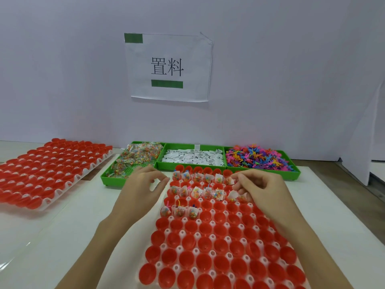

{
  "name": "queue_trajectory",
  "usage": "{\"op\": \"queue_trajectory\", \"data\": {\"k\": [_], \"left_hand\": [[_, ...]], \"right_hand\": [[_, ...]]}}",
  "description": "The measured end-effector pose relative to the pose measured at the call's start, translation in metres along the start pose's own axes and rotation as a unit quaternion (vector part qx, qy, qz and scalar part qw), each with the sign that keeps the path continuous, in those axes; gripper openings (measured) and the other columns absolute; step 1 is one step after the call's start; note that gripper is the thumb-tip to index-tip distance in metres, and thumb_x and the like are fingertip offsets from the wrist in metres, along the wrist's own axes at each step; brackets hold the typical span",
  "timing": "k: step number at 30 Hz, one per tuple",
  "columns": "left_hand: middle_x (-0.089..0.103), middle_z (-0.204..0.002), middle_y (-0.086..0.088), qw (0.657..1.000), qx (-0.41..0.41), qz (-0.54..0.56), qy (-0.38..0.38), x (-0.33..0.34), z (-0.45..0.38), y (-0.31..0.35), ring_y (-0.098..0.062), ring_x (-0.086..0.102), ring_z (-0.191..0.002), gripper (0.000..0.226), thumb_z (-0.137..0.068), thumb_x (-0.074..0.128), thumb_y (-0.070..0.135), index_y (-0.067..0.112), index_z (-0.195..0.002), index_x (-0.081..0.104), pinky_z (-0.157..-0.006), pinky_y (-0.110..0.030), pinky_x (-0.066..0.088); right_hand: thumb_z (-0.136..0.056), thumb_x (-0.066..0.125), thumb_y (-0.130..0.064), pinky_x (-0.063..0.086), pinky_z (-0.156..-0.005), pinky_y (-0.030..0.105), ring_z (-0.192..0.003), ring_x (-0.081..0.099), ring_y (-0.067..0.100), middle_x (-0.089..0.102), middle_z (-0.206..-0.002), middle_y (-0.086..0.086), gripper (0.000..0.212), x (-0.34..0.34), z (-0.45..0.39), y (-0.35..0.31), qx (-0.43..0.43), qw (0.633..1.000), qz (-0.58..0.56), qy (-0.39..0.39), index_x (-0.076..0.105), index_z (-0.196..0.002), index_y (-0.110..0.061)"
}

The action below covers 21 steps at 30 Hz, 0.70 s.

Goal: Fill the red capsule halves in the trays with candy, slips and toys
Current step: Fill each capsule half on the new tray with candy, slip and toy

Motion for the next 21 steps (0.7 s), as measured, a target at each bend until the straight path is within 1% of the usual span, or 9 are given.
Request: {"op": "queue_trajectory", "data": {"k": [3,5,7,10,13,16,17,19,21], "left_hand": [[0.069,-0.106,0.0,0.995,-0.093,-0.019,0.038,-0.001,-0.003,-0.021,-0.022,0.056,-0.105,0.017,-0.097,0.068,0.028,0.016,-0.104,0.079,-0.087,-0.036,0.044],[0.069,-0.117,-0.007,0.988,-0.148,-0.033,0.033,0.0,-0.007,-0.035,-0.028,0.058,-0.113,0.023,-0.098,0.066,0.027,0.013,-0.113,0.076,-0.096,-0.043,0.048],[0.068,-0.124,-0.011,0.983,-0.175,-0.056,0.012,0.001,-0.015,-0.045,-0.03,0.059,-0.118,0.027,-0.1,0.064,0.025,0.01,-0.119,0.074,-0.101,-0.046,0.047],[0.068,-0.13,-0.014,0.981,-0.159,-0.1,-0.041,0.004,-0.038,-0.057,-0.031,0.059,-0.123,0.029,-0.101,0.061,0.015,0.004,-0.127,0.069,-0.104,-0.044,0.046],[0.064,-0.138,-0.014,0.971,-0.135,-0.135,-0.145,0.003,-0.06,-0.066,-0.03,0.06,-0.126,0.036,-0.102,0.053,0.002,0.005,-0.136,0.062,-0.106,-0.042,0.047],[0.068,-0.132,-0.01,0.955,-0.102,-0.164,-0.226,0.004,-0.068,-0.073,-0.026,0.064,-0.116,0.039,-0.099,0.052,-0.005,0.009,-0.133,0.064,-0.099,-0.037,0.052],[0.07,-0.129,-0.009,0.954,-0.093,-0.17,-0.23,0.005,-0.069,-0.074,-0.024,0.066,-0.112,0.041,-0.097,0.053,-0.006,0.011,-0.133,0.066,-0.096,-0.036,0.053],[0.071,-0.126,-0.007,0.961,-0.085,-0.168,-0.204,0.007,-0.07,-0.076,-0.023,0.068,-0.107,0.048,-0.094,0.057,-0.01,0.015,-0.134,0.067,-0.093,-0.036,0.055],[0.074,-0.12,-0.008,0.966,-0.086,-0.168,-0.175,0.009,-0.069,-0.075,-0.022,0.069,-0.103,0.046,-0.092,0.059,-0.011,0.014,-0.129,0.07,-0.091,-0.036,0.056]], "right_hand": [[-0.1,0.061,-0.014,0.053,-0.06,0.017,-0.07,0.071,0.013,0.077,-0.078,0.0,0.021,-0.005,0.0,0.004,0.013,1.0,-0.022,0.006,0.079,-0.093,-0.022],[-0.101,0.061,-0.014,0.052,-0.059,0.016,-0.07,0.071,0.014,0.077,-0.078,0.001,0.021,-0.007,0.0,0.005,0.013,0.999,-0.028,0.01,0.078,-0.093,-0.022],[-0.101,0.061,-0.015,0.051,-0.058,0.016,-0.069,0.07,0.012,0.077,-0.078,0.0,0.021,-0.008,0.0,0.005,0.011,0.999,-0.037,0.013,0.078,-0.093,-0.022],[-0.101,0.061,-0.015,0.05,-0.056,0.015,-0.066,0.069,0.009,0.076,-0.077,0.0,0.021,-0.008,-0.001,0.004,0.001,0.999,-0.049,0.01,0.079,-0.093,-0.022],[-0.101,0.061,-0.015,0.05,-0.058,0.014,-0.065,0.068,0.008,0.076,-0.076,0.001,0.021,-0.007,0.0,0.004,-0.005,0.999,-0.053,0.002,0.079,-0.093,-0.022],[-0.101,0.061,-0.015,0.05,-0.059,0.015,-0.065,0.068,0.007,0.076,-0.075,0.0,0.021,-0.004,0.0,0.005,0.001,0.999,-0.047,-0.001,0.079,-0.092,-0.022],[-0.1,0.062,-0.015,0.05,-0.06,0.015,-0.065,0.068,0.007,0.076,-0.074,0.0,0.02,-0.003,0.0,0.006,0.003,0.999,-0.049,0.0,0.079,-0.092,-0.022],[-0.1,0.062,-0.016,0.051,-0.061,0.017,-0.065,0.069,0.008,0.076,-0.074,-0.001,0.02,-0.003,0.0,0.007,0.003,0.999,-0.046,-0.002,0.078,-0.092,-0.022],[-0.1,0.061,-0.016,0.051,-0.062,0.017,-0.065,0.069,0.008,0.076,-0.074,-0.001,0.02,-0.005,-0.001,0.007,0.002,0.999,-0.044,0.002,0.078,-0.091,-0.022]]}}
Point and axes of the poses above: each hand's wrist, its own z-axis away from the middle knuckle, its own x-axis out of the palm, y = z × x, the point moved 1 cm from there along -z, towards the middle knuckle
